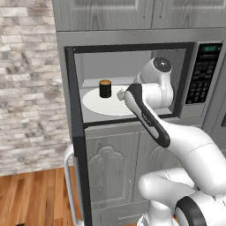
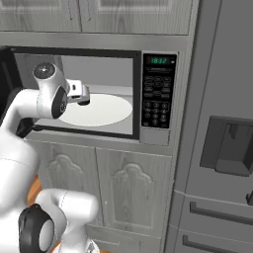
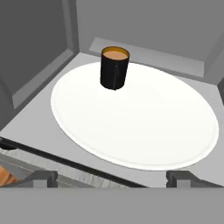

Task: Pick the cup of tea, navigate to the dining table, and place it on the saucer.

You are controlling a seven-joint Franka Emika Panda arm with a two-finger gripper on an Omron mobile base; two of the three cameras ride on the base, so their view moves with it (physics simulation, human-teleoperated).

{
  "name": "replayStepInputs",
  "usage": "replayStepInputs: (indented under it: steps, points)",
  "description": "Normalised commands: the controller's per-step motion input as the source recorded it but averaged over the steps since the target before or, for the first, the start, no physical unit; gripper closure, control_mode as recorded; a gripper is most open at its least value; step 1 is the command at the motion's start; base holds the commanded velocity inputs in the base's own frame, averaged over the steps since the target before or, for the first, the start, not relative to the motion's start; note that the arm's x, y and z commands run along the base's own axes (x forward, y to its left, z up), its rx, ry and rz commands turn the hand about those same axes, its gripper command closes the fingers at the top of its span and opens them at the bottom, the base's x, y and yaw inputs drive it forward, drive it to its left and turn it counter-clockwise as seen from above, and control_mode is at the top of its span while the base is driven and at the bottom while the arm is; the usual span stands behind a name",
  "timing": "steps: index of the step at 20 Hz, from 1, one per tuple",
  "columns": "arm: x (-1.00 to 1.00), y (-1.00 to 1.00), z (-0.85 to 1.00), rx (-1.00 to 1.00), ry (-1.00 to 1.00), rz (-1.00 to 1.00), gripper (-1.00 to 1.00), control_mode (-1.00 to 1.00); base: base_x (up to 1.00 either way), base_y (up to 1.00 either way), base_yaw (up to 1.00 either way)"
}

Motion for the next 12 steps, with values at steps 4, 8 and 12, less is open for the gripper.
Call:
replayStepInputs:
  steps: [4, 8, 12]
  points:
    - [0.33, 0.17, 0.00, 0.00, 0.00, 0.00, -1.00, -1.00, 0.00, 0.00, 0.00]
    - [0.01, 0.28, 0.00, 0.00, 0.00, 0.00, -1.00, -1.00, 0.00, 0.00, 0.00]
    - [0.17, 0.14, -0.10, 0.00, 0.00, 0.00, -1.00, -1.00, 0.00, 0.00, 0.00]
